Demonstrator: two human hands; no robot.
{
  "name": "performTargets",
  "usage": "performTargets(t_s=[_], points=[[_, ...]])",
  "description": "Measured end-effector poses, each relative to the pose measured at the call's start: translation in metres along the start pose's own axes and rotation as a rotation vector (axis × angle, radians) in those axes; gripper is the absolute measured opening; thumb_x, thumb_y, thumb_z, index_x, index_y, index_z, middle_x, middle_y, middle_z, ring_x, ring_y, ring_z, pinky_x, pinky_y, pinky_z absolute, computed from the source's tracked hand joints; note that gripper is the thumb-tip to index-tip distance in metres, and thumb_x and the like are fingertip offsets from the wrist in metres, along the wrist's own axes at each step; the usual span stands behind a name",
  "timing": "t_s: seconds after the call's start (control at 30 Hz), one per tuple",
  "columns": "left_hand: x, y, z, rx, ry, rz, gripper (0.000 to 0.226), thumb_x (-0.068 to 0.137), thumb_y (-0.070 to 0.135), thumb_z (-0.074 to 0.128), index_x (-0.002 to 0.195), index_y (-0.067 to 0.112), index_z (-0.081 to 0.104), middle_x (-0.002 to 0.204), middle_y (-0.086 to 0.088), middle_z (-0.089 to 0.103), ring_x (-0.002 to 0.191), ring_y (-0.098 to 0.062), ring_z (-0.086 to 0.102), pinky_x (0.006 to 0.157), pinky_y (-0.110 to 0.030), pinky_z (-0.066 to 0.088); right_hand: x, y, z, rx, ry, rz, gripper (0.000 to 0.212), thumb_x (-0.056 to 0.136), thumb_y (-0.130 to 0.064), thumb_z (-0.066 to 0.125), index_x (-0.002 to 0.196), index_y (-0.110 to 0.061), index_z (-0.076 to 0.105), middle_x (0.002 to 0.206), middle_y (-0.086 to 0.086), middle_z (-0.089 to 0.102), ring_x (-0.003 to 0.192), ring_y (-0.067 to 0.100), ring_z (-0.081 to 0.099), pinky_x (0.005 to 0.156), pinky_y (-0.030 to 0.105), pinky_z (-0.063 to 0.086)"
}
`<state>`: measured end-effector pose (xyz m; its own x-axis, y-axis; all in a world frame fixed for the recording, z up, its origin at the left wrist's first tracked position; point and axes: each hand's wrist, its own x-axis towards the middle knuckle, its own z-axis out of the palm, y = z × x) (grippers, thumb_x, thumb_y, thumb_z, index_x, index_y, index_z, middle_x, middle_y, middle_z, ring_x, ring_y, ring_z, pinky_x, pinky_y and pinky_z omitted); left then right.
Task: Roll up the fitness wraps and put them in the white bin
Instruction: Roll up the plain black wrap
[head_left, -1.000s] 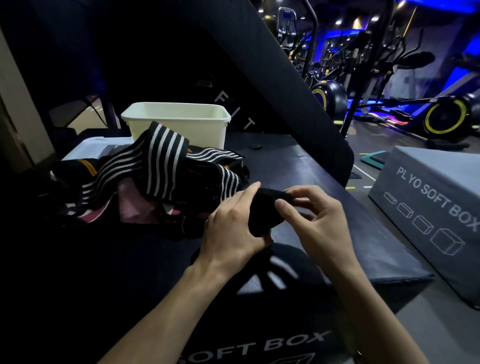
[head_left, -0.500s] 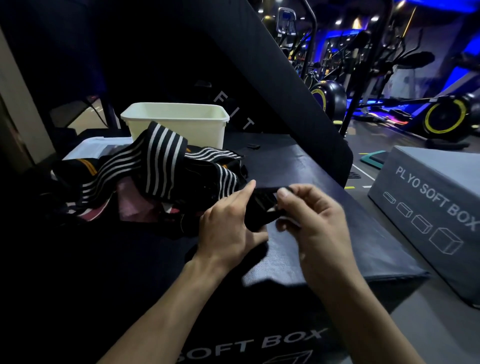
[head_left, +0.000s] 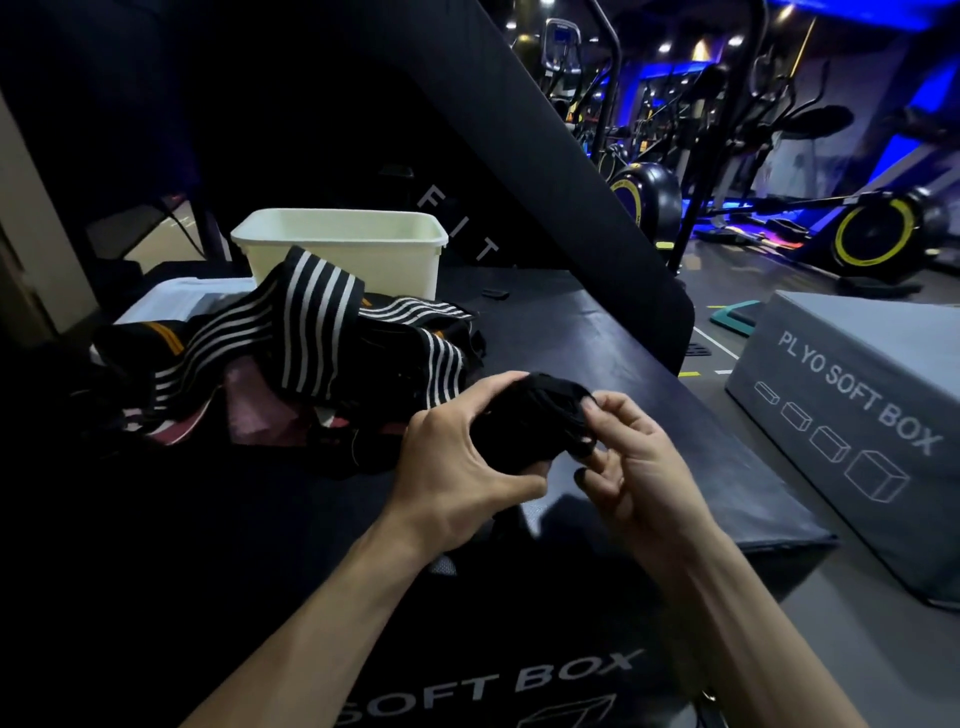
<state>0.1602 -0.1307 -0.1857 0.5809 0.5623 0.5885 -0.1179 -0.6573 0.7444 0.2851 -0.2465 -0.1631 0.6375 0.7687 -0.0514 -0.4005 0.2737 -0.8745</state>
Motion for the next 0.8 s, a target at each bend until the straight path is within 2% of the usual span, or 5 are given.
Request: performTargets(t_s=[0.2,0.43,0.6,0.7,0.8], points=[[0.000,-0.001,-0.010,-0.101,-0.134,0.022,0.073,0.063,-0.001,0.089,0.123,0.034,0.066,0.113,0.012,0.075,0.109,-0.007,0.071,0.098,-0.024,0.053,0.005,-0.001,-0.001,-0.146,-0.026,0.059,0.008,0.087,-0.010,0.066,0.086,-0.013,0.059,0.065,0.002,0.060,0.041,0.008,0.050,0.033,0.015,0.027],[-0.001,0.000,-0.014,-0.154,-0.235,-0.006,0.084,0.065,-0.003,0.087,0.139,0.025,0.058,0.118,0.005,0.074,0.116,-0.012,0.069,0.104,-0.028,0.050,0.020,-0.007,-0.006,-0.502,0.035,-0.225,0.013,0.092,-0.006,0.069,0.081,-0.009,0.062,0.065,0.011,0.053,0.045,0.016,0.042,0.039,0.022,0.027],[-0.001,-0.001,-0.014,-0.170,-0.268,0.005,0.101,0.066,-0.010,0.085,0.149,0.033,0.048,0.110,-0.004,0.074,0.107,-0.020,0.070,0.102,-0.033,0.052,0.023,0.004,0.002,-0.362,-0.057,0.072,0.027,0.066,-0.024,0.070,0.090,-0.013,0.066,0.084,0.014,0.049,0.066,0.020,0.038,0.057,0.028,0.023],[0.002,-0.005,-0.016,-0.191,-0.193,0.000,0.085,0.066,-0.011,0.084,0.139,0.027,0.060,0.109,-0.004,0.074,0.106,-0.020,0.071,0.098,-0.033,0.053,0.024,0.006,0.004,-0.249,-0.146,0.252,0.008,0.064,-0.024,0.061,0.058,-0.022,0.057,0.055,-0.003,0.039,0.043,0.006,0.030,0.051,0.025,0.011],[0.004,-0.010,-0.016,-0.211,-0.125,-0.043,0.077,0.063,-0.008,0.088,0.129,0.022,0.063,0.111,0.000,0.074,0.109,-0.017,0.070,0.093,-0.025,0.052,0.025,0.006,-0.001,-0.140,-0.155,0.320,0.018,0.072,-0.020,0.060,0.056,-0.023,0.054,0.055,-0.009,0.036,0.039,0.004,0.025,0.051,0.022,0.007]])
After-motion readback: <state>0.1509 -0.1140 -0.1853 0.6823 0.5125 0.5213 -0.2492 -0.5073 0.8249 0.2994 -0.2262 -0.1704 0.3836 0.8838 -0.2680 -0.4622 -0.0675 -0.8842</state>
